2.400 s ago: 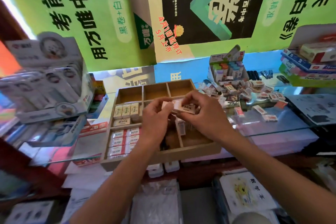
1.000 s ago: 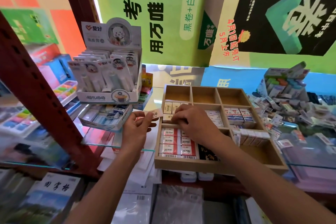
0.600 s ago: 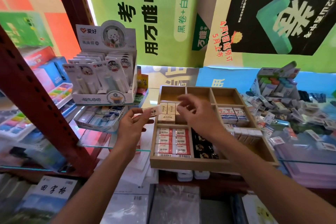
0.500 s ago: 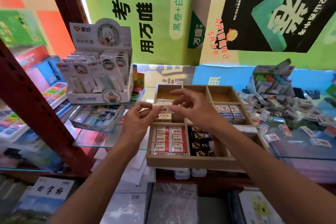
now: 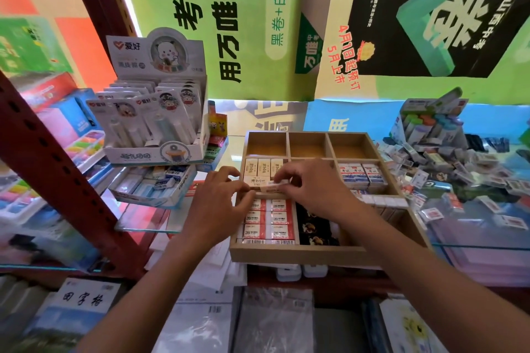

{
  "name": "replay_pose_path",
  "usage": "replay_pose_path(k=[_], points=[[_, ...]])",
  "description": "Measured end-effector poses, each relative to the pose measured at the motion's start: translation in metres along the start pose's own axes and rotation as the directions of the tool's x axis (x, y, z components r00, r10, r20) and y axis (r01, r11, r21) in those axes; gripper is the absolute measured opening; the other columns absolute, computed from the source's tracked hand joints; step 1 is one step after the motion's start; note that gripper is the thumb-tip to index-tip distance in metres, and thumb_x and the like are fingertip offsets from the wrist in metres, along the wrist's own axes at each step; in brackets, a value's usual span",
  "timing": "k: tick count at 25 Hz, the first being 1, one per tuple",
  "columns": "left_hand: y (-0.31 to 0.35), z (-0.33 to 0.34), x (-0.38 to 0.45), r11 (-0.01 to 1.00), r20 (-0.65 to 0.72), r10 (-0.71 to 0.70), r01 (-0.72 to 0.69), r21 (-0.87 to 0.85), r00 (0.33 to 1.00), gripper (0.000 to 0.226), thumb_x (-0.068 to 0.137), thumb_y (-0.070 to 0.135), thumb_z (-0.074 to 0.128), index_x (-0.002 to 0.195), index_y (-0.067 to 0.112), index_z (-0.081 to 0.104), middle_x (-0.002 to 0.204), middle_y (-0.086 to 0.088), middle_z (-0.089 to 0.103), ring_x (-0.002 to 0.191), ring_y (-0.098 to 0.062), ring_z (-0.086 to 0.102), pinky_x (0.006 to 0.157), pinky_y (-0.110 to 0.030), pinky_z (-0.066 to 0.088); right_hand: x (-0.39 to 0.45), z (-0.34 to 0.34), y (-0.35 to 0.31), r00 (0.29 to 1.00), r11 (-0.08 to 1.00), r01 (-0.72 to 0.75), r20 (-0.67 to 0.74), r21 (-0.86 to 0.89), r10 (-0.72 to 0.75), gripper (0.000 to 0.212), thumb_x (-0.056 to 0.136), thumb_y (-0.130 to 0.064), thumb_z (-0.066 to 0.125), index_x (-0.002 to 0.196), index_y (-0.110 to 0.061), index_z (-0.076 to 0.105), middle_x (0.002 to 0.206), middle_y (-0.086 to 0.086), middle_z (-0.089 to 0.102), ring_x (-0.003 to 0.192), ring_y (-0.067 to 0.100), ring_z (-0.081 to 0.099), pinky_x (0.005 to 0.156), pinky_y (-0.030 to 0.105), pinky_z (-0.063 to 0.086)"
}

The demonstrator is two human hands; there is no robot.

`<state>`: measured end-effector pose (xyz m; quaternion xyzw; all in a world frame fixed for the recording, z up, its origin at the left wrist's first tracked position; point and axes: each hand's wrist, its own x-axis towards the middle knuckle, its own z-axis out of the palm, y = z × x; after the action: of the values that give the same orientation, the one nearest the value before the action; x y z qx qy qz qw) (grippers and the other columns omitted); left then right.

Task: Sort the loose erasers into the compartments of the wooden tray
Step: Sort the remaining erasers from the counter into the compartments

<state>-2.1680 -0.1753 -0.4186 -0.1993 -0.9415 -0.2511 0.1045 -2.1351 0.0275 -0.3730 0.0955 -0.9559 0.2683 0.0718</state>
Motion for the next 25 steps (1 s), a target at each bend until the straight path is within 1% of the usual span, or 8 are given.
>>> replay_pose_path(k=[2,5,9,11,17,20,23,25], points=[[0.001,-0.001,0.000,1.000,0.021,0.004,-0.004,0.006,1.000,0.028,0.094,0.040,0.060,0.112,0.023,0.073,0.130,0.002,0.057,0.118,-0.016,0.047,0.088,-0.031,0.039,0.000,0.006,-0.005,0.999,0.999,0.034,0.006,-0.037,-0.034,0.021,0.094,-0.021,0.064,0.113,-0.018,0.071,0.116,-0.002,0.070,0.102,0.008,0.061,0.085,0.013,0.044],[0.003,-0.002,-0.002,0.999,-0.002,-0.001,0.001,-0.044,1.000,0.019,0.093,0.040,0.063,0.105,0.026,0.066,0.122,0.004,0.059,0.109,-0.013,0.049,0.083,-0.026,0.040,0.001,0.013,-0.009,0.999,0.999,0.036,0.006,-0.026,-0.036,0.019,0.093,-0.018,0.064,0.111,-0.017,0.072,0.112,-0.001,0.070,0.096,0.007,0.059,0.093,0.026,0.051],[0.006,-0.002,-0.004,0.988,-0.004,-0.056,0.055,-0.143,0.998,0.017,0.093,0.037,0.064,0.101,0.028,0.052,0.109,0.011,0.054,0.105,-0.011,0.050,0.079,-0.024,0.037,0.003,0.020,-0.011,1.000,0.999,0.018,-0.021,0.049,-0.017,0.016,0.093,-0.014,0.064,0.107,-0.017,0.071,0.110,-0.002,0.068,0.094,0.006,0.058,0.088,0.021,0.051],[0.004,-0.001,-0.004,0.987,-0.015,-0.053,0.050,-0.150,0.998,0.016,0.093,0.037,0.063,0.101,0.028,0.054,0.111,0.010,0.056,0.105,-0.011,0.049,0.080,-0.024,0.037,0.004,0.024,-0.012,1.000,0.995,0.003,-0.026,0.102,0.000,0.016,0.093,-0.013,0.064,0.107,-0.017,0.070,0.112,-0.002,0.067,0.096,0.007,0.060,0.087,0.019,0.051],[0.002,0.000,-0.006,0.996,-0.060,-0.002,-0.003,-0.088,0.998,0.015,0.093,0.035,0.064,0.100,0.023,0.062,0.119,0.004,0.062,0.105,-0.007,0.045,0.081,-0.023,0.035,0.001,0.029,-0.005,0.998,0.996,0.006,-0.060,0.087,-0.001,0.014,0.093,-0.014,0.063,0.104,-0.020,0.069,0.113,-0.003,0.068,0.104,0.010,0.062,0.089,0.023,0.053],[0.003,-0.001,-0.006,0.999,-0.075,0.012,-0.015,-0.037,0.997,0.015,0.091,0.037,0.065,0.098,0.023,0.065,0.118,0.004,0.064,0.108,-0.013,0.051,0.080,-0.024,0.036,-0.002,0.029,-0.001,0.996,0.997,0.025,-0.093,0.077,-0.017,0.018,0.093,-0.016,0.060,0.108,-0.019,0.070,0.111,-0.003,0.071,0.100,0.011,0.065,0.083,0.018,0.052],[0.003,-0.002,-0.006,0.999,-0.088,0.049,-0.047,0.026,0.995,0.015,0.089,0.036,0.068,0.093,0.021,0.069,0.113,0.003,0.067,0.102,-0.016,0.056,0.076,-0.027,0.042,-0.004,0.029,0.000,0.997,0.996,0.014,-0.082,0.083,-0.007,0.021,0.093,-0.016,0.059,0.110,-0.020,0.069,0.109,-0.003,0.072,0.096,0.009,0.066,0.083,0.021,0.054],[0.002,-0.001,-0.006,0.996,-0.093,0.081,-0.076,0.057,0.992,0.018,0.089,0.034,0.069,0.098,0.019,0.070,0.112,0.000,0.067,0.101,-0.020,0.058,0.076,-0.031,0.046,-0.005,0.029,0.001,0.993,0.996,0.011,-0.120,0.084,-0.001,0.018,0.093,-0.016,0.059,0.106,-0.020,0.069,0.104,-0.003,0.072,0.093,0.009,0.064,0.083,0.023,0.054]])
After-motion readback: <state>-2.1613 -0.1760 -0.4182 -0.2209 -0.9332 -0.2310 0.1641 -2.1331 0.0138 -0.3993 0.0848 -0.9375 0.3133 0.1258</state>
